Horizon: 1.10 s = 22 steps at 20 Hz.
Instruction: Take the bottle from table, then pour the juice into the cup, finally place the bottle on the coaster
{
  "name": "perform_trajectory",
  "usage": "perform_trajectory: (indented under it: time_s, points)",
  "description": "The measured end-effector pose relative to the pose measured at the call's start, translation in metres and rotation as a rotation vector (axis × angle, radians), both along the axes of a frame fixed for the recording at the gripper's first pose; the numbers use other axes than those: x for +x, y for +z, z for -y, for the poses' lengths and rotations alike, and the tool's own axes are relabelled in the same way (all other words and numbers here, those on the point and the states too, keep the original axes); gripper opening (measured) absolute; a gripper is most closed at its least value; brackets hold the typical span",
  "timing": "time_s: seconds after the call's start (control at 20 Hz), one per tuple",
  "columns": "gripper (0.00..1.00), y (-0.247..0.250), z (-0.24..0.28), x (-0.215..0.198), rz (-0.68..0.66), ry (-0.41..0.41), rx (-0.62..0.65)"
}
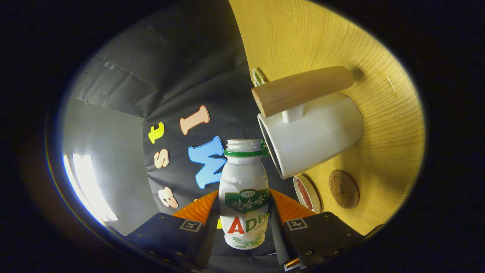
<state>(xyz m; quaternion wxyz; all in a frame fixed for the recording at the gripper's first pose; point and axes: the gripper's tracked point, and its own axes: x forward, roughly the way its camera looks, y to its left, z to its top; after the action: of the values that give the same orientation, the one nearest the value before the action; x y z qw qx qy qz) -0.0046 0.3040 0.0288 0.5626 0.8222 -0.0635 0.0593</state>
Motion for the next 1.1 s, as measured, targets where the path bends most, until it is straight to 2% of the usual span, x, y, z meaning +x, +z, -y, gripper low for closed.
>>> perform_trajectory:
  time_s: [0.3,1.1]
  points:
    - [0.65,-0.008,-0.007,0.001,-0.03,0.014,-0.113]
    - [0.65,0.001,-0.02,-0.003,-0.032,0.012,-0.554]
